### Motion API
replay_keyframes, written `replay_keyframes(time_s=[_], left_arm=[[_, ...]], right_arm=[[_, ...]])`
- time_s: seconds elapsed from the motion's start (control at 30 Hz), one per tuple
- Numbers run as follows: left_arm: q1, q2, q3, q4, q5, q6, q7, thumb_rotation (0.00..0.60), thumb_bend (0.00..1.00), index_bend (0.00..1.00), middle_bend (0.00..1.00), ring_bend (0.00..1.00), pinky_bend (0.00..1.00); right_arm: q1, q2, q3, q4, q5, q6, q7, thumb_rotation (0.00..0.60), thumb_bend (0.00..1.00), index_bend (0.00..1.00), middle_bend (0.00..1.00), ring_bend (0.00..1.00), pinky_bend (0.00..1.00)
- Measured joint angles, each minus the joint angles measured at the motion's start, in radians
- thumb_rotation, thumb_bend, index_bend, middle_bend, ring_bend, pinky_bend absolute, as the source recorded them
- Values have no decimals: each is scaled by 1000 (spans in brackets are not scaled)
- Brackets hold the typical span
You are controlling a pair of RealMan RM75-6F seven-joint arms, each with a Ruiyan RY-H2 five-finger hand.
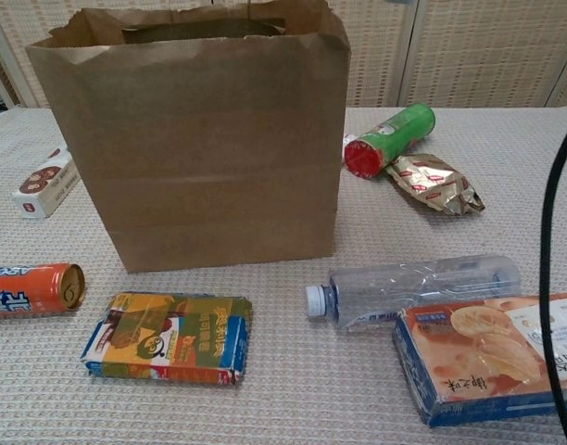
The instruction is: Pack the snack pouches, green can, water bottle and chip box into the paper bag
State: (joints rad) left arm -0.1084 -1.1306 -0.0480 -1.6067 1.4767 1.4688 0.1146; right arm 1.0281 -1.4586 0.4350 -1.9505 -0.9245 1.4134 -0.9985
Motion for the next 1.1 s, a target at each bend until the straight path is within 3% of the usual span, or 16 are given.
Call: replay_keyframes(time_s=[0.67,0.9,1.1], left_arm=[[-4,6,1,0,-2,-9,-18,600,387,22,0,0,0],[-5,10,2,0,-1,-12,-31,600,387,25,0,0,0],[-5,12,3,0,1,-12,-35,600,386,25,0,0,0]], right_arm=[[157,-217,41,308,31,-52,57,600,302,696,607,634,658],[198,-275,66,366,-40,-26,104,600,302,694,607,634,658],[206,-288,63,373,-12,-29,64,600,303,672,607,618,652]])
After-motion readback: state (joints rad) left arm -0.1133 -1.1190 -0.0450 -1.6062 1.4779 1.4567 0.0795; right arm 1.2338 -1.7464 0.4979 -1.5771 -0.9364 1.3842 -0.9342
